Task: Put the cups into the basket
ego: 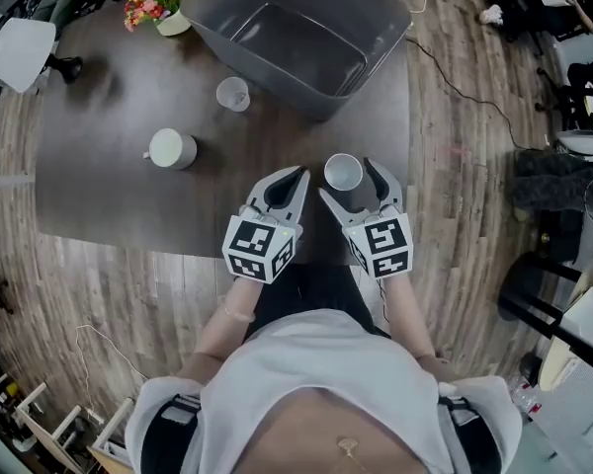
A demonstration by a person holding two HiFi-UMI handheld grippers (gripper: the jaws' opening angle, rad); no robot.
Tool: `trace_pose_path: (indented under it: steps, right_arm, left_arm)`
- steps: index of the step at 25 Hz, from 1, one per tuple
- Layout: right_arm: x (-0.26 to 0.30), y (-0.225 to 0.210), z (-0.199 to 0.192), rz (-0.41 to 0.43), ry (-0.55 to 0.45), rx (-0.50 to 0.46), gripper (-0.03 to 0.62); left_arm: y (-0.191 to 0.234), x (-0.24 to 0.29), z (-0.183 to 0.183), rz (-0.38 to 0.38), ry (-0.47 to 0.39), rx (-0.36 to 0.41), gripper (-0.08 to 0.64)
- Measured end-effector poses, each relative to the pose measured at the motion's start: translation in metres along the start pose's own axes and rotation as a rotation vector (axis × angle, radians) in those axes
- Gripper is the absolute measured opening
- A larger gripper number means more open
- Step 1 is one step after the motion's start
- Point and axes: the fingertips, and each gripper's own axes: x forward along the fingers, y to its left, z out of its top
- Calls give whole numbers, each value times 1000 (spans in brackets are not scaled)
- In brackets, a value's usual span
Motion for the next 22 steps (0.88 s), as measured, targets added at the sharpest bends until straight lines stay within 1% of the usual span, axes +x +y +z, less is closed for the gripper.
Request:
trace_pose_path:
  steps: [3, 7, 10, 13, 22]
  right_arm:
    - [9, -3, -14, 21, 52, -23, 374]
    - [21, -10, -18, 31, 69, -49, 376]
    - [25, -8, -22, 59, 99, -71, 377]
    - [32, -4, -29, 86, 132, -69, 377]
    - [39, -8, -37, 92, 166, -58, 376]
  left_arm:
    - [3, 2, -10, 5, 16, -8, 11]
    - [5, 5, -20, 9, 36, -18, 11]
    - [2, 6, -25, 13, 42, -24, 11]
    - [5, 8, -25, 19, 43, -26, 11]
    - [13, 13, -25, 57, 47, -34, 11]
